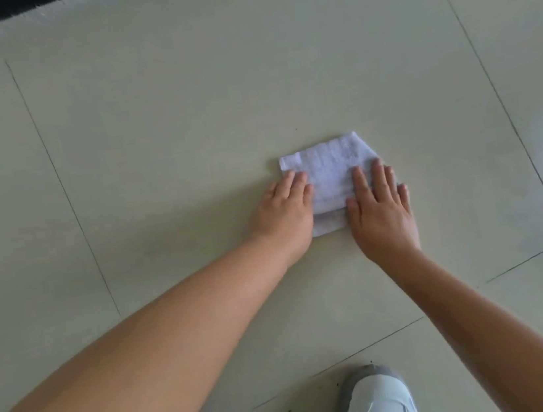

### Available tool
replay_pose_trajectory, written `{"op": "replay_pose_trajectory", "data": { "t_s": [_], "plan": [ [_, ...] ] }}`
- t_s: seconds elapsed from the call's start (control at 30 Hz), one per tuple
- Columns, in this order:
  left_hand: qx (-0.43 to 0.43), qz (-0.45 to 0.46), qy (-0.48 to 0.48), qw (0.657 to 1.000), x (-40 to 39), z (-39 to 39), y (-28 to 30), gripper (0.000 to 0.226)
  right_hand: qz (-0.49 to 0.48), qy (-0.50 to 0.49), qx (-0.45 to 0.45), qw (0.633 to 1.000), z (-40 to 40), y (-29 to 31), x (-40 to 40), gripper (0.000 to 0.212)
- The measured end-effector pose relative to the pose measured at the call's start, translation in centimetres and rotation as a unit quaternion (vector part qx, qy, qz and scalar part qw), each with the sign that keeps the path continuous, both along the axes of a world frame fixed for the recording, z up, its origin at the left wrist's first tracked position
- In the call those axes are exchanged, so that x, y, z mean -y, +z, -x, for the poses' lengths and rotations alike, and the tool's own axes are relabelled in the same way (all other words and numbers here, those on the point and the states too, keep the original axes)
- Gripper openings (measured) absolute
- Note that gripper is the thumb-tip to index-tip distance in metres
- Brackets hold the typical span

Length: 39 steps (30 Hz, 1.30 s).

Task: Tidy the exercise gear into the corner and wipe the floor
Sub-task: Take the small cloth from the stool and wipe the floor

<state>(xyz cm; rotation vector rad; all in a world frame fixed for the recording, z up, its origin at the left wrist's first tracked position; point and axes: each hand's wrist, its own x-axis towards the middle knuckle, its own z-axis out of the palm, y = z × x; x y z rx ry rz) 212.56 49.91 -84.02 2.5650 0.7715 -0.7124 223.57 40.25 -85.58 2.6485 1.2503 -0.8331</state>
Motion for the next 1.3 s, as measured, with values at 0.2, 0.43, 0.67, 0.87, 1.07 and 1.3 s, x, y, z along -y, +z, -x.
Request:
{"op": "replay_pose_trajectory", "data": {
  "t_s": [0.2, 0.43, 0.67, 0.87, 1.07, 1.3],
  "plan": [
    [0.034, -0.079, 0.070, 0.994, -5.7, -6.6, -0.8, 0.050, -0.033, 0.010, 0.017, 0.999, -6.8, -0.7, -8.5, 0.051],
    [-0.012, -0.106, 0.124, 0.986, -10.2, 2.8, -1.0, 0.050, -0.080, 0.104, -0.016, 0.991, 0.3, -1.6, -14.9, 0.051],
    [-0.040, -0.053, 0.093, 0.993, -5.9, 11.1, -0.3, 0.052, -0.076, 0.125, -0.092, 0.985, 7.8, -1.1, -8.1, 0.051],
    [0.016, -0.032, -0.046, 0.998, -1.7, 6.9, 0.3, 0.062, -0.015, 0.056, -0.033, 0.998, 5.4, 0.1, 0.5, 0.057],
    [0.016, -0.088, -0.010, 0.996, -3.9, -0.8, -0.2, 0.048, -0.012, 0.008, 0.002, 1.000, 0.3, 0.2, -2.8, 0.053],
    [-0.041, -0.157, 0.079, 0.984, -11.5, 3.2, -0.6, 0.045, -0.073, 0.090, -0.025, 0.993, 2.7, -0.9, -14.0, 0.052]
  ]
}}
